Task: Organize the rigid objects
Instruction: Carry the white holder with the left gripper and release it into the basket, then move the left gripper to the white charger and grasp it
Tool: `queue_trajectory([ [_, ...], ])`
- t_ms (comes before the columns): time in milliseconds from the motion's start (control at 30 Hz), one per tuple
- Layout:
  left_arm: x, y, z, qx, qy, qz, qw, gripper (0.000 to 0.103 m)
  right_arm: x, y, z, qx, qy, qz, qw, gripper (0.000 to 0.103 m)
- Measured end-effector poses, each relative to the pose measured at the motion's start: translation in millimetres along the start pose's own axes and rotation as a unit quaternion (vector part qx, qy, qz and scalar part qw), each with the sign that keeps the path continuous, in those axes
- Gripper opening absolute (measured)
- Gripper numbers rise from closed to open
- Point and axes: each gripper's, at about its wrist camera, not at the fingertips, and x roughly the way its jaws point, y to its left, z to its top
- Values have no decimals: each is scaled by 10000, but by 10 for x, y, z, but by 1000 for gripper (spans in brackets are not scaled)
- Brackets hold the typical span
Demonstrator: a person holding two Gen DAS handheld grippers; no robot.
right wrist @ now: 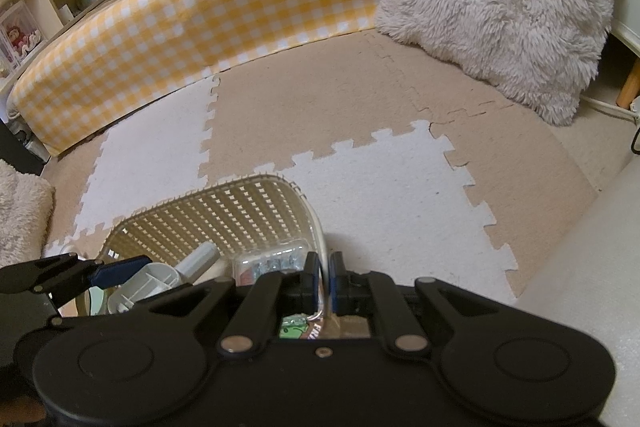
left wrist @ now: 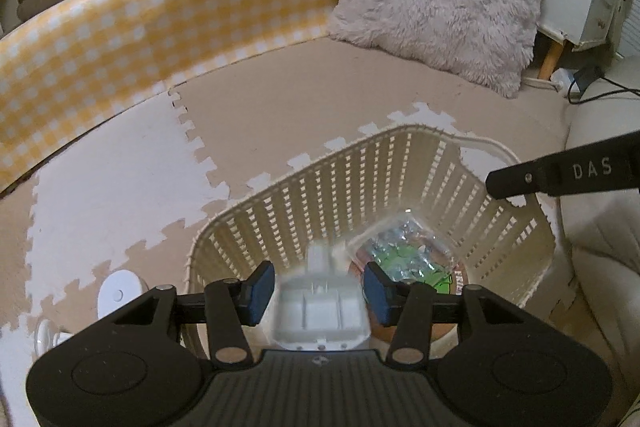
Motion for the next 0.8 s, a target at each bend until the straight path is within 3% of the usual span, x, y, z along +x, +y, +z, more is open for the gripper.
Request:
queue_trajectory([
  [100,-8,-23,-8,48,2,-38,10000,64,4,3,-3,-7,14,-1,10000,6],
  [367,-95,-38,-30,-60,58,-203,9998,67,18,-5,4,1,29,-3,10000,6],
  [467,-152,-55,-38,-65,37,-236,9997,77,17,-5,2,-9,23,-1,10000,6],
  [800,-341,-98,-63,-154,-27,-318,9994,90,13,-7,-4,2,-10,-28,10000,6],
])
